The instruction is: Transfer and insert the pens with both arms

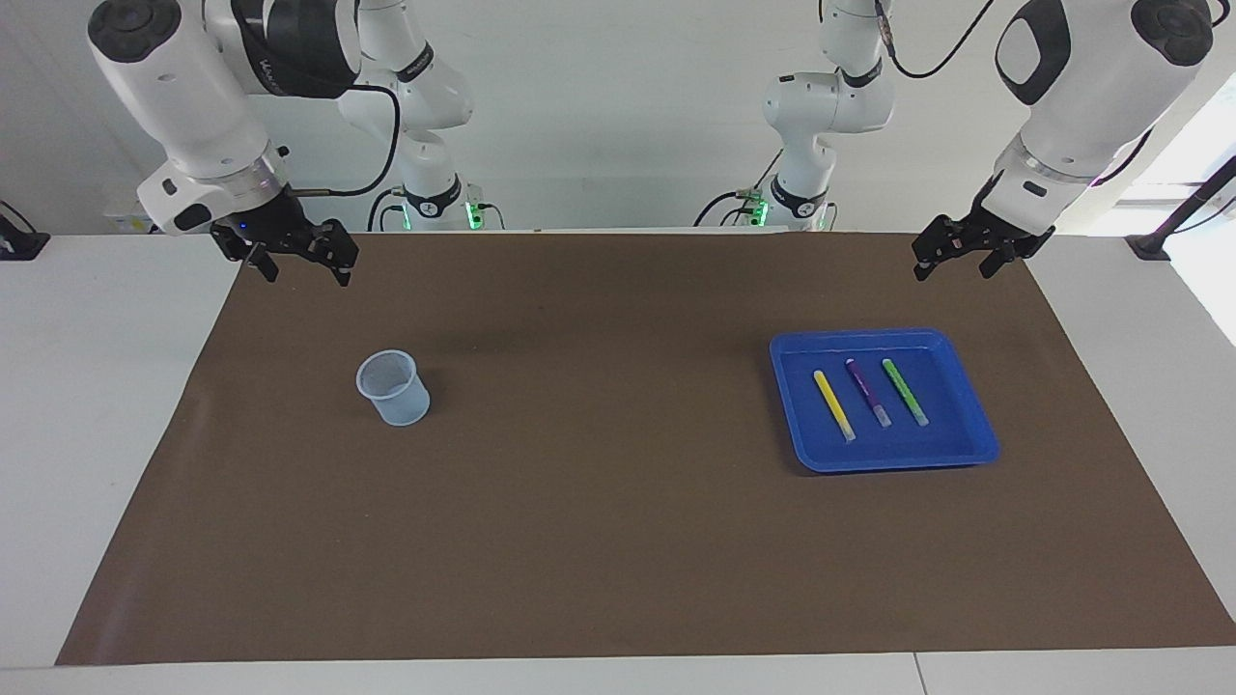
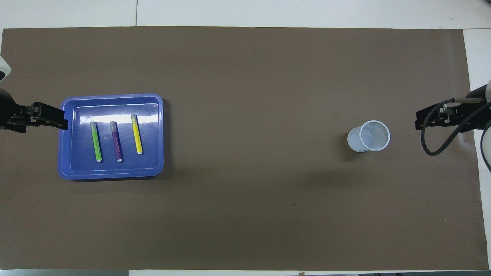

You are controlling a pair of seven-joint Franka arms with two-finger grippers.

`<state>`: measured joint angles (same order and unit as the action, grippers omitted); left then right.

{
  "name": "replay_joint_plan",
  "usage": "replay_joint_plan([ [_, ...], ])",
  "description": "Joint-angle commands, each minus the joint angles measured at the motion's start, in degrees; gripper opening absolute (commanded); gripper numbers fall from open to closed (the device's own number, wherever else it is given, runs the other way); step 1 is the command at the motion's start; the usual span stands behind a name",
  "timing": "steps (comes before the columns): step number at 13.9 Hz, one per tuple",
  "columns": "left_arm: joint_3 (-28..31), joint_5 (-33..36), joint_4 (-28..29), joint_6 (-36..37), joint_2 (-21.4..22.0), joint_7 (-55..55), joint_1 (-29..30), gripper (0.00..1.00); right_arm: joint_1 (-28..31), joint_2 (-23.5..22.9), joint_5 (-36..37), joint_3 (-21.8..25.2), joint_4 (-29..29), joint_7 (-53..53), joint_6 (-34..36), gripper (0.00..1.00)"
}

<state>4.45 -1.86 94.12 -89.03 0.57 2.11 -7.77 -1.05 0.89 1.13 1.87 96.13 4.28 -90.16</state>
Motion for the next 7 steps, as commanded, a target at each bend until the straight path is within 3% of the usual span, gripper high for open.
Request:
replay_joint_plan([
  [1,-0.2,-0.6,0.6,-0.4,0.7,0.0,0.5,1.00,0.7,0.8,-0.2,-0.5,0.5,-1.0,0.6,1.00],
  [7,-0.2,-0.5,0.5,-0.4,0.7,0.2,0.3,1.00,0.7,0.8,-0.2,-0.5,0.5,-1.1,0.6,1.00],
])
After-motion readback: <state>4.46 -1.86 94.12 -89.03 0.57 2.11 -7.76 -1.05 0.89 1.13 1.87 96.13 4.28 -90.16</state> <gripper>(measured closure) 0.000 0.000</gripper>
